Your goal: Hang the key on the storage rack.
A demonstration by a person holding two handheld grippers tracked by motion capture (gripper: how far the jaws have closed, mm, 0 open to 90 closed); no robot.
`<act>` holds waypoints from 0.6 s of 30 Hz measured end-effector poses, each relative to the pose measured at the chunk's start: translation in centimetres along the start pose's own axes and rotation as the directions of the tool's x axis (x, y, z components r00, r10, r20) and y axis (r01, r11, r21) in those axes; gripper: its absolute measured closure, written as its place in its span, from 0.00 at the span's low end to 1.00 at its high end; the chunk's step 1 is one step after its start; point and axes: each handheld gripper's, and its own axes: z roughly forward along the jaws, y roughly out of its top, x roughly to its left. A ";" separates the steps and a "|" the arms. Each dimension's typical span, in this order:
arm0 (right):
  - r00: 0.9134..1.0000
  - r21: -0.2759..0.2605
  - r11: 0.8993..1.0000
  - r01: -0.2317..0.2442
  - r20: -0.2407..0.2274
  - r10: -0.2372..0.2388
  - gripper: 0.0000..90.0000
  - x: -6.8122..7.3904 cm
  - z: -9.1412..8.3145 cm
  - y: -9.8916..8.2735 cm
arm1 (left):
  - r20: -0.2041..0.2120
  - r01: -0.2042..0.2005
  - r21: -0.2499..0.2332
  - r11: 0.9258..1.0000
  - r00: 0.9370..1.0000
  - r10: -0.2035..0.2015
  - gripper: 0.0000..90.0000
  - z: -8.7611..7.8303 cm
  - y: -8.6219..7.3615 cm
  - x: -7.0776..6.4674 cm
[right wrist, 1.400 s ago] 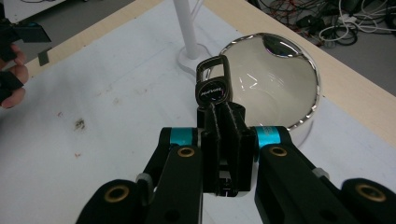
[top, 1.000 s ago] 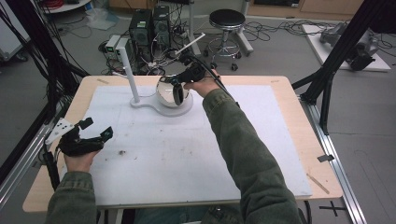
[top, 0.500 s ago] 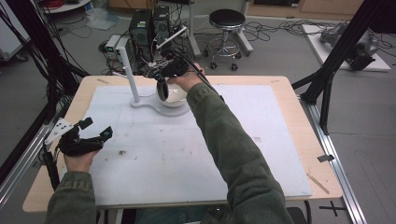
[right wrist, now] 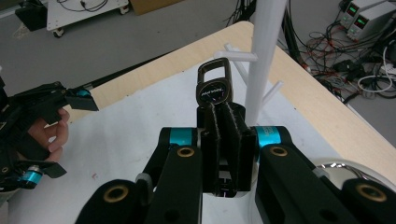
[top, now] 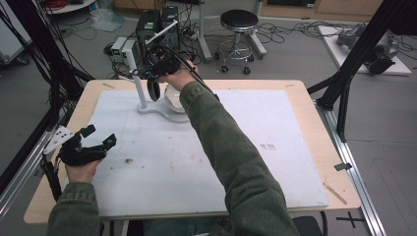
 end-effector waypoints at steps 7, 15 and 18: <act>1.000 -0.005 1.000 0.005 0.011 -0.005 0.94 0.4 0.6 0.6 | -0.005 0.000 -0.002 1.000 1.000 0.000 0.02 -0.3 0.0 0.0; 1.000 -0.022 0.999 -0.023 0.017 0.023 0.94 0.0 1.3 0.8 | -0.005 0.002 -0.001 1.000 1.000 -0.002 0.02 -0.3 0.0 0.1; 1.000 -0.024 0.999 -0.023 0.019 0.024 0.94 -0.1 1.7 0.7 | -0.005 0.002 -0.001 1.000 1.000 -0.002 0.02 -0.3 -0.1 0.1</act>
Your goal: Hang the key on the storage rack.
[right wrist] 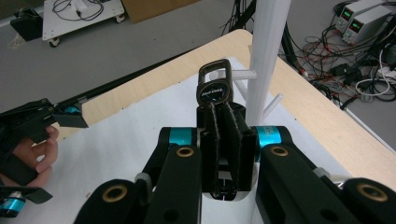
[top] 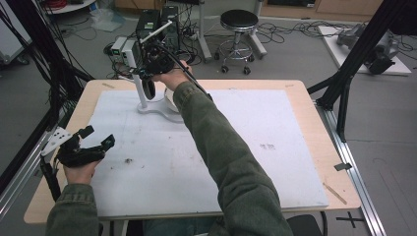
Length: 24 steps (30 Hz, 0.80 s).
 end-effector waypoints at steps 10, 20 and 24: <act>1.000 0.018 1.000 -0.010 0.020 0.010 0.93 0.1 1.3 -0.3 | -0.001 0.003 -0.005 1.000 1.000 -0.003 0.02 0.0 0.0 0.1; 0.998 0.041 0.999 -0.027 0.054 0.025 0.91 -0.4 2.5 -0.6 | -0.002 0.015 -0.017 1.000 1.000 -0.015 0.02 0.1 0.0 0.3; 0.997 0.041 0.998 -0.043 0.061 0.040 0.91 -0.8 3.1 -0.8 | -0.003 0.016 -0.017 1.000 1.000 -0.016 0.02 0.1 0.0 0.3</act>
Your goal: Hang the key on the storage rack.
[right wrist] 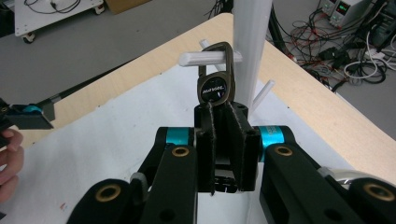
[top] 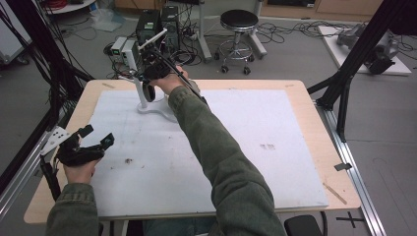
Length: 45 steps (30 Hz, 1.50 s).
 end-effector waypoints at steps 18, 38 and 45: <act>0.999 0.028 0.999 -0.044 -0.019 0.045 0.30 -1.4 0.0 -1.8 | -0.003 -0.003 -0.007 1.000 1.000 0.003 0.02 0.1 0.0 -0.1; 0.998 0.035 0.997 0.067 -0.024 -0.066 0.01 -1.2 -1.5 -4.5 | -0.005 -0.012 -0.008 1.000 1.000 0.012 0.02 0.1 0.0 -0.2; 0.999 0.004 0.999 0.047 0.003 -0.047 0.01 -1.9 -3.5 -5.8 | -0.005 0.006 -0.026 1.000 1.000 -0.007 0.02 0.3 0.1 -0.1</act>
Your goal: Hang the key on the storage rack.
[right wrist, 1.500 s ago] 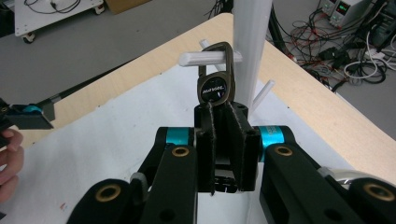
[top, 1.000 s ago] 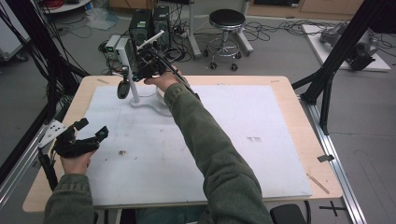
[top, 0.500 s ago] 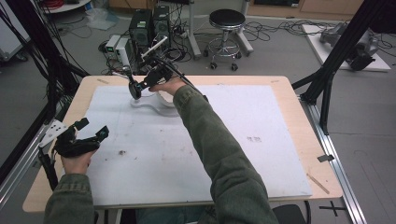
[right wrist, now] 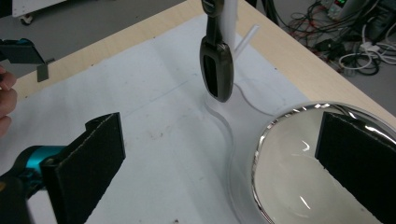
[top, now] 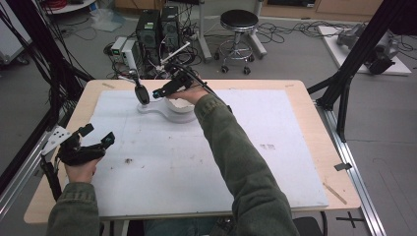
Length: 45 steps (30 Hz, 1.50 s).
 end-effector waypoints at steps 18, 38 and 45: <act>0.992 -0.065 0.993 -0.101 0.075 0.106 0.01 -2.6 -5.5 -6.2 | -0.005 -0.010 0.017 1.000 1.000 0.010 0.02 -0.1 0.0 -0.1; 0.980 -0.131 0.980 -0.151 0.111 0.166 0.01 -3.8 -9.8 -13.2 | -0.002 -0.020 0.038 0.999 1.000 0.020 0.02 -0.1 0.0 -0.4; 0.977 -0.144 0.976 -0.164 0.117 0.181 0.01 -3.9 -10.5 -15.1 | 0.002 -0.023 0.051 0.998 1.000 0.023 0.02 0.0 -0.1 -0.5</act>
